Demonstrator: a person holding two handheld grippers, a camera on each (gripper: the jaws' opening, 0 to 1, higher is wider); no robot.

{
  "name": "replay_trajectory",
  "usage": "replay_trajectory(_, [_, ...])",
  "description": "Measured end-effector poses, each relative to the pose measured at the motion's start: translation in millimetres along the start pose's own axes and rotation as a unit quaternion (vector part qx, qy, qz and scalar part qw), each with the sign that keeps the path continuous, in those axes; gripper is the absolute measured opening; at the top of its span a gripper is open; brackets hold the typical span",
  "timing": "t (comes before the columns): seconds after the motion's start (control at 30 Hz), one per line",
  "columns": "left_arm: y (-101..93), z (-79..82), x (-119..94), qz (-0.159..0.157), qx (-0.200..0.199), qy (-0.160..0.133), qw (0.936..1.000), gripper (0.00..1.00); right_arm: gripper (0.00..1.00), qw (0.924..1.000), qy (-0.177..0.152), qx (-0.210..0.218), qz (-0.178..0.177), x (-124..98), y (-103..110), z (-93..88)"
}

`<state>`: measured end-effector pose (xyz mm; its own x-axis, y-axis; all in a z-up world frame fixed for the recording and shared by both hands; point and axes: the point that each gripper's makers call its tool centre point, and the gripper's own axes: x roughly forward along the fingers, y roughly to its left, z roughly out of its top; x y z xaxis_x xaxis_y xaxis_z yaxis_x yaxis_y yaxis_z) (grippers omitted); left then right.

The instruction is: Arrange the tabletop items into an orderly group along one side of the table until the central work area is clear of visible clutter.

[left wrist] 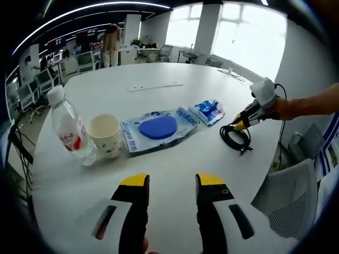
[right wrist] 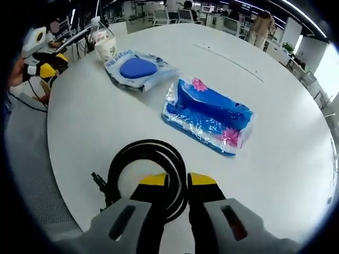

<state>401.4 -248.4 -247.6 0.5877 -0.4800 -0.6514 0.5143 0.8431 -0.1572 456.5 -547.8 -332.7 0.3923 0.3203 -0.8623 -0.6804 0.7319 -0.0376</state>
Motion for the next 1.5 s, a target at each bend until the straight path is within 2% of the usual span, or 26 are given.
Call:
replay_trajectory(0.23, [2.5, -3.7, -8.0, 0.002, 0.001, 0.002, 1.0, 0.34, 0.1, 0.9999, 0.013, 0.001, -0.002, 4.8, 2.5, -9.0])
replay_trajectory(0.77, [8.7, -10.0, -18.8, 0.011, -0.004, 0.001, 0.9999, 0.33, 0.08, 0.9999, 0.004, 0.01, -0.006, 5.2, 10.8, -5.1])
replay_trajectory(1.07, [10.4, -10.6, -21.1, 0.011, -0.006, -0.001, 0.9999, 0.33, 0.04, 0.9999, -0.008, 0.001, 0.006, 3.2, 21.9, 4.1])
replay_trajectory(1.5, [15.9, -10.8, -27.7, 0.015, -0.012, -0.008, 0.9998, 0.33, 0.02, 0.9987, -0.032, -0.035, 0.017, -1.5, 37.9, 32.9])
